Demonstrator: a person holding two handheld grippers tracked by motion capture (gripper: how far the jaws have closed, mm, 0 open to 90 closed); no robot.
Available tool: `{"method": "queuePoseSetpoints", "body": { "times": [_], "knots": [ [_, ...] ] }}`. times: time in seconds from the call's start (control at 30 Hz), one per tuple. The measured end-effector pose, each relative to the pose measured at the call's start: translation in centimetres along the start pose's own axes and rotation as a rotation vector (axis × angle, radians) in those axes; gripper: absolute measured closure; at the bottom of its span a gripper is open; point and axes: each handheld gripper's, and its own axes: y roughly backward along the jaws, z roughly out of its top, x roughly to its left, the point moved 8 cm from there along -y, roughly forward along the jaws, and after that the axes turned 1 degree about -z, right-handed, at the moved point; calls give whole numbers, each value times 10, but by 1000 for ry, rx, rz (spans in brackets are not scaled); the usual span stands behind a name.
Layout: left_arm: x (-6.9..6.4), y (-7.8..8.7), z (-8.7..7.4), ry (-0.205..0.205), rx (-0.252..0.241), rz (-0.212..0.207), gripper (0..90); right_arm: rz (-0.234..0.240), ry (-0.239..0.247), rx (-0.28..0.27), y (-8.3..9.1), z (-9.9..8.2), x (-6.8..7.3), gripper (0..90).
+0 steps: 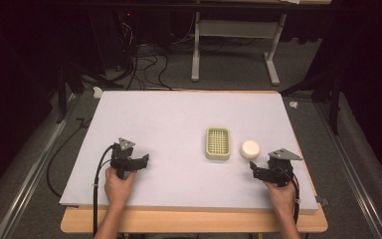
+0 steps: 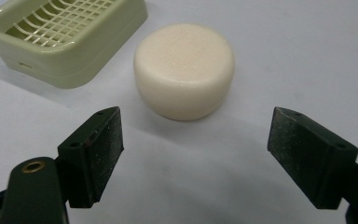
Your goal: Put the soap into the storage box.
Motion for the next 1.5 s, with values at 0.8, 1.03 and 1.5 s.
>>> {"method": "queuePoseSetpoints", "body": {
  "times": [0.8, 1.03, 1.5],
  "knots": [
    [0, 0, 0, 0, 0, 0, 201, -10, 13, 34, -32, 29, 6, 156],
    [0, 0, 0, 0, 0, 0, 201, -19, -15, 70, -46, 27, 5, 150],
    [0, 0, 0, 2, -1, 0, 201, -7, -33, 78, -57, 25, 5, 210]
  ]
}}
